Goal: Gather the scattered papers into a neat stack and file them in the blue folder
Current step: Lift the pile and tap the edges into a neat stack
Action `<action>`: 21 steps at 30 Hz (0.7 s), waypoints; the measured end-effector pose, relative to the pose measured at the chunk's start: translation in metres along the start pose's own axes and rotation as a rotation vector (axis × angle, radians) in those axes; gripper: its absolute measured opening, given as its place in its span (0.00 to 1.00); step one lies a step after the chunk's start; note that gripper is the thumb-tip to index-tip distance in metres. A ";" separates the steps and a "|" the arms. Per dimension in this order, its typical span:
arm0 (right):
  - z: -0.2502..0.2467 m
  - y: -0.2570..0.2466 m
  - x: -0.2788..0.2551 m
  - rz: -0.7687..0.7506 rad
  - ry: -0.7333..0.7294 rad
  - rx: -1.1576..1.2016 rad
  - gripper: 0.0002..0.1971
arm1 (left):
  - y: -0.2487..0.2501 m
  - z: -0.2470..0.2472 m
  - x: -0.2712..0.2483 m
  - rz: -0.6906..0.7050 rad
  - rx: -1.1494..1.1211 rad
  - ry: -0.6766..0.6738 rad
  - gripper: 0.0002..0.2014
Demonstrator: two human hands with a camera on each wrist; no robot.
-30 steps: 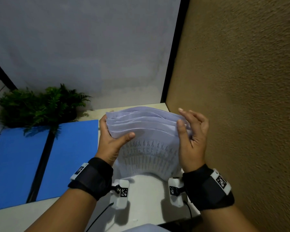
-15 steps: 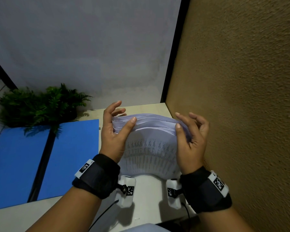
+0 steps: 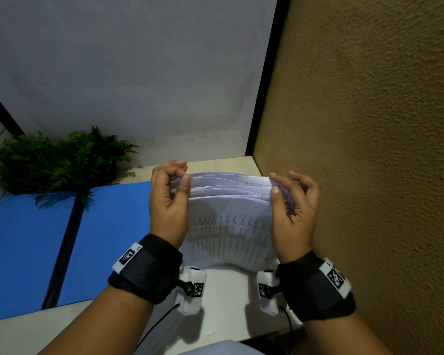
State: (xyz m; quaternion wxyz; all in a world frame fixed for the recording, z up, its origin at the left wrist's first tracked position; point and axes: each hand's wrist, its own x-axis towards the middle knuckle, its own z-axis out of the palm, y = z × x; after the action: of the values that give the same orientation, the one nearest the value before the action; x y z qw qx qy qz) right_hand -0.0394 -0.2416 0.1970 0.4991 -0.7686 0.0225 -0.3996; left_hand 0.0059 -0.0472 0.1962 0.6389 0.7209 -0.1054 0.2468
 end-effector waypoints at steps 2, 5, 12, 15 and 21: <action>0.000 0.002 0.001 0.024 0.009 -0.007 0.10 | -0.006 -0.002 0.000 -0.053 -0.074 0.040 0.03; 0.001 0.003 0.001 0.056 0.004 -0.004 0.11 | -0.005 0.000 0.000 -0.073 -0.139 0.066 0.06; 0.006 0.006 0.005 0.134 0.132 0.060 0.07 | -0.007 0.005 0.000 -0.115 -0.202 0.061 0.07; 0.007 0.007 0.002 0.152 0.145 0.080 0.06 | -0.008 0.008 0.001 -0.170 -0.210 0.074 0.02; 0.006 0.011 0.002 0.097 0.031 0.015 0.08 | -0.005 0.016 0.005 -0.228 -0.122 0.107 0.16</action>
State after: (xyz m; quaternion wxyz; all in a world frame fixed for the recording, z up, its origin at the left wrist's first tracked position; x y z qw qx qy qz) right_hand -0.0297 -0.2433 0.1884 0.5231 -0.7566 0.0648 -0.3869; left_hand 0.0167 -0.0615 0.1931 0.7103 0.6737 -0.0035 0.2040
